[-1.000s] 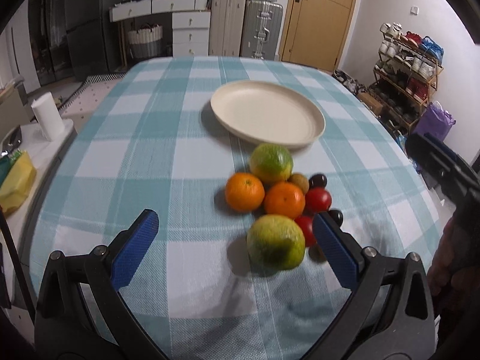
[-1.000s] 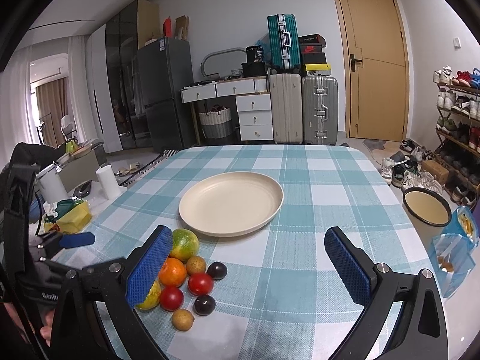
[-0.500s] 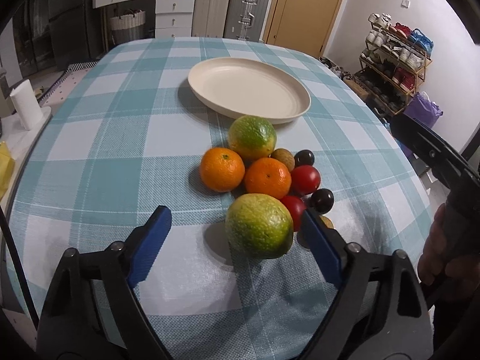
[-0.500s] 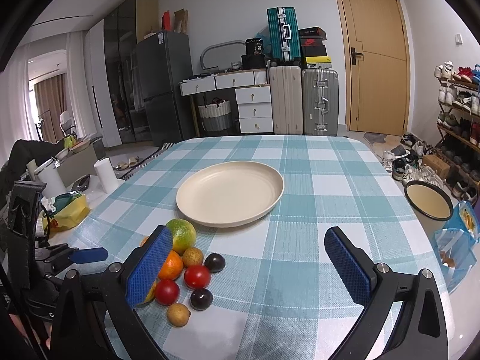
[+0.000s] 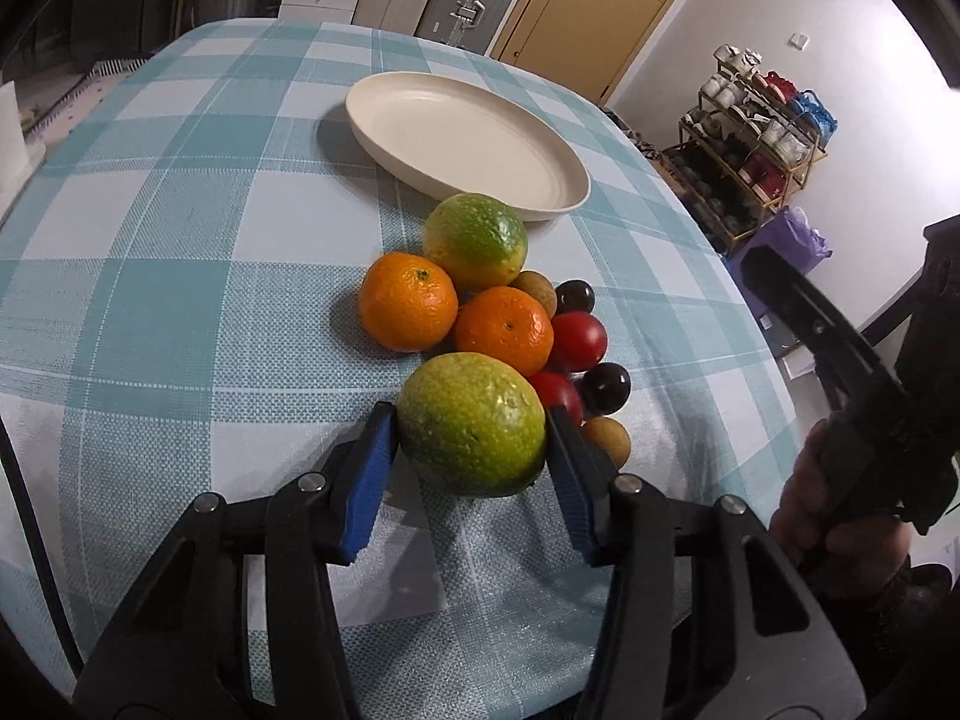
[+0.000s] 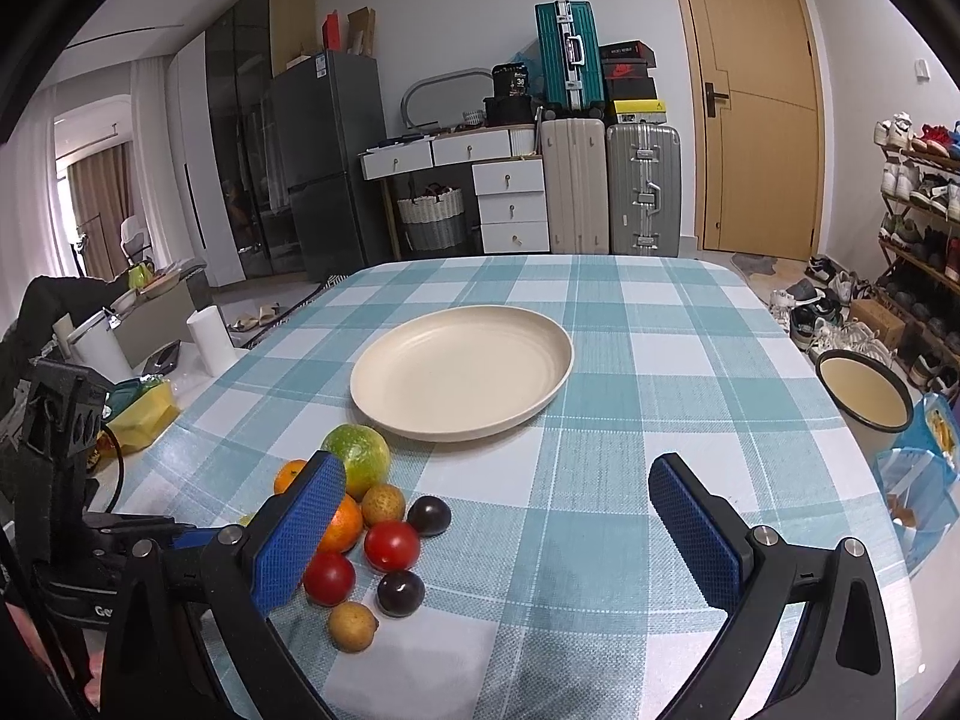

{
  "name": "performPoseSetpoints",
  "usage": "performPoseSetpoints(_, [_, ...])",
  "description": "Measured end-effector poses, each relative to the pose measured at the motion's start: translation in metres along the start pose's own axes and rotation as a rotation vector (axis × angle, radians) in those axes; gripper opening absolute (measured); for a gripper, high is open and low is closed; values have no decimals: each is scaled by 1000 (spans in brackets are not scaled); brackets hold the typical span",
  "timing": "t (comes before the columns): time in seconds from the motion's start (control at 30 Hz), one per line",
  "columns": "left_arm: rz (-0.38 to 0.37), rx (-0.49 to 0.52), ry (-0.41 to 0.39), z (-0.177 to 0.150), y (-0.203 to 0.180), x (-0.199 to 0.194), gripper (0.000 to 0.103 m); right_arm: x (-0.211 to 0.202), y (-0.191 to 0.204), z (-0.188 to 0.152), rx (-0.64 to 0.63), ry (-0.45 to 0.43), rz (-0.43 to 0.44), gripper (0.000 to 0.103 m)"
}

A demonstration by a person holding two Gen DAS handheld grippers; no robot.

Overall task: Organize fruits
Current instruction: 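Lift the green citrus with the left tool while the right tool grasps the other green citrus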

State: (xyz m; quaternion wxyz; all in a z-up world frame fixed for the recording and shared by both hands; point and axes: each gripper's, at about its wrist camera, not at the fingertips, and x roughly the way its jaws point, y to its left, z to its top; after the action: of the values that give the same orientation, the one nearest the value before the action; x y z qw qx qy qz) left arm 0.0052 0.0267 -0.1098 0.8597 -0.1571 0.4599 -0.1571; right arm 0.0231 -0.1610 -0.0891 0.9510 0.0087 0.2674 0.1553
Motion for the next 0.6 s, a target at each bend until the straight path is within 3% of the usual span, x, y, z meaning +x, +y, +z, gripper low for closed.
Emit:
performPoseSetpoints(0.3, [-24, -10, 17, 0, 13, -9, 47, 14, 2, 4, 22, 31, 52, 103])
performPoseSetpoints(0.6, [-32, -16, -7, 6, 31, -24, 47, 45, 5, 11, 83, 130, 183, 103])
